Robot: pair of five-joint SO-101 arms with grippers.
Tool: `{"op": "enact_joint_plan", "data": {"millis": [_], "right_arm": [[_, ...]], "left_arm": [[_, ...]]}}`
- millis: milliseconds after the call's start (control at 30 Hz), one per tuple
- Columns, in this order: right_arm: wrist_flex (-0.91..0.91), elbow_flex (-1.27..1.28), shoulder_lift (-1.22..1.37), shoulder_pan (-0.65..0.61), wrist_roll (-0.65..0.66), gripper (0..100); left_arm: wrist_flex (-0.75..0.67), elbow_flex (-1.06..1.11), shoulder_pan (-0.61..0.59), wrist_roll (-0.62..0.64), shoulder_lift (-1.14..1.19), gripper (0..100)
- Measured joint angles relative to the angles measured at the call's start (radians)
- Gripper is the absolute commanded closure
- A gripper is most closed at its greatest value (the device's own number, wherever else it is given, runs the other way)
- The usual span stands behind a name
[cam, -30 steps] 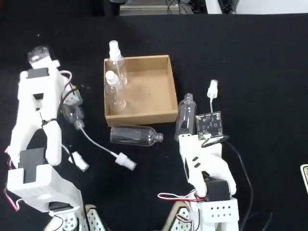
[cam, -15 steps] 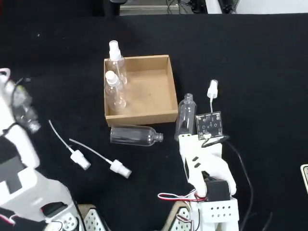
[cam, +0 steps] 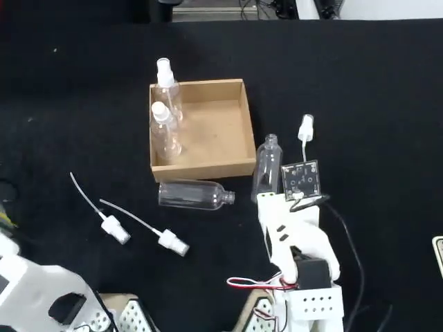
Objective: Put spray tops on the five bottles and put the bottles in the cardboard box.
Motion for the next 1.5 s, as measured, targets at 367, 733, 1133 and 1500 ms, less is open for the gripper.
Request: {"op": "enact_joint_plan", "data": {"millis": [367,733,1133,1500], "right_arm": [[0.000,0.000,0.000,0.000,0.000,85.4],[0.000,0.000,0.000,0.000,0.000,85.4],[0.000,0.000,0.000,0.000,0.000,85.4],[0.000,0.000,0.000,0.000,0.000,85.4]], "left_arm": [[-0.012,-0.035,-0.006,-0.005,0.000,64],[0.304,-0.423,-0.095,-0.230,0.000,64],[-0.100,-0.184,-0.341,-0.755,0.035,64],[-0.186,0.129,-0.176,-0.549,-0.069,64]]}}
